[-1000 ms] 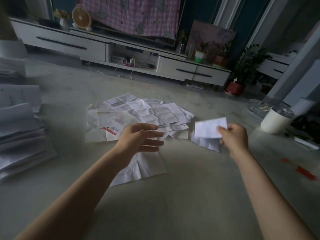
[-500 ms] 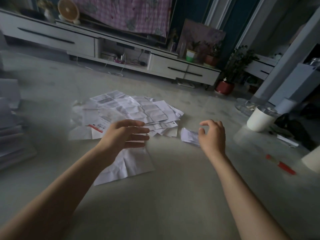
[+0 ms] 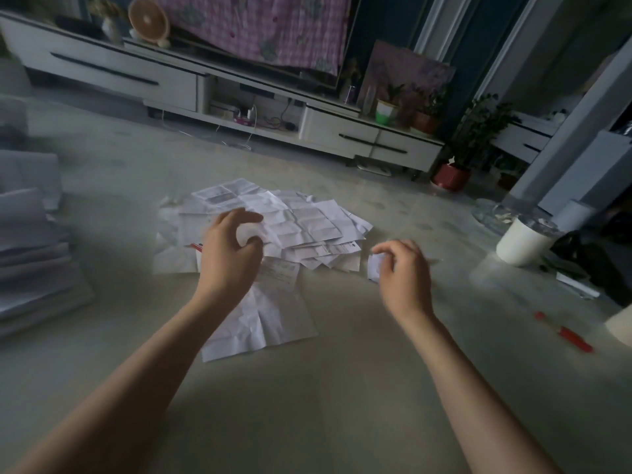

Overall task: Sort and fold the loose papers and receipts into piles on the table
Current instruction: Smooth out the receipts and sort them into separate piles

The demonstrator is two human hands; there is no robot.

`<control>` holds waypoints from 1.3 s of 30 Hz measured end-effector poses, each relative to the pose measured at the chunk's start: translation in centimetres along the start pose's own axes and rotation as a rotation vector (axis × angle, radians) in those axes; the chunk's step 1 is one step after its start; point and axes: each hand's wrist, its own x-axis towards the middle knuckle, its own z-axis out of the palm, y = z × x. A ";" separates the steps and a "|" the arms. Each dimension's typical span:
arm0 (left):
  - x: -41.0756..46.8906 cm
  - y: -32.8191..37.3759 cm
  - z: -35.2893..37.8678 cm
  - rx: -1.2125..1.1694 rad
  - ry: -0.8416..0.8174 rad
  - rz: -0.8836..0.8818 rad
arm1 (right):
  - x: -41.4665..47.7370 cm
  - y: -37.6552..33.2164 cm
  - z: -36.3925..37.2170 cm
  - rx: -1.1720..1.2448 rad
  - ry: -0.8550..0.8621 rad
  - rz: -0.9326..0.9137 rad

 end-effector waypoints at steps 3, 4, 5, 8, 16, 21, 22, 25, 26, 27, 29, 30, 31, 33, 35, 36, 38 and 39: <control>0.7 -0.4 -0.5 0.067 0.009 0.004 | -1.9 -2.2 2.4 0.016 -0.261 -0.168; 0.8 -0.4 -0.6 0.058 0.011 0.001 | -2.0 -3.0 3.0 0.021 -0.349 -0.187; 0.8 -0.4 -0.5 0.052 0.012 0.001 | -2.0 -3.7 3.5 0.030 -0.414 -0.186; 0.9 -0.5 -0.6 0.062 0.042 0.003 | -1.0 -5.9 5.1 0.067 -0.534 -0.164; 1.9 -1.3 -0.6 0.282 0.030 0.081 | 2.6 -8.7 9.3 0.033 -0.573 -0.040; 2.8 -1.6 -0.8 0.283 -0.006 0.047 | 2.9 -9.1 10.6 -0.079 -0.577 0.051; 2.9 -1.6 -0.9 0.274 -0.012 0.045 | 3.0 -9.2 10.5 -0.070 -0.581 0.047; 3.5 -1.6 -1.0 0.221 -0.018 0.025 | 3.9 -9.3 10.0 -0.026 -0.634 0.052; 3.6 -1.7 -1.0 0.189 -0.015 0.008 | 4.3 -9.2 9.8 0.011 -0.651 0.082; 3.6 -1.7 -1.1 0.157 -0.011 -0.007 | 4.5 -9.2 9.5 0.036 -0.668 0.111; 3.7 -1.7 -1.2 0.102 -0.001 -0.030 | 4.9 -9.3 8.9 0.053 -0.683 0.114; 3.8 -1.7 -1.3 0.080 0.004 -0.039 | 4.9 -9.3 8.7 0.042 -0.666 0.088; 3.9 -1.7 -1.4 0.054 0.012 -0.050 | 5.0 -9.5 8.3 0.025 -0.631 0.055; 4.0 -1.8 -1.6 -0.009 0.013 -0.078 | 5.1 -10.0 7.5 0.022 -0.532 0.025; 4.2 -1.9 -1.6 -0.113 0.013 -0.098 | 5.0 -10.6 6.4 0.183 -0.421 0.069; 4.1 -1.9 -1.7 -0.179 0.010 -0.118 | 4.9 -11.0 5.6 0.338 -0.384 0.118; 4.0 -1.5 -1.9 -0.364 -0.019 -0.206 | 4.4 -11.8 3.5 0.707 -0.403 0.247; 4.0 -1.2 -2.1 -0.472 -0.052 -0.273 | 4.2 -12.1 2.4 0.886 -0.455 0.313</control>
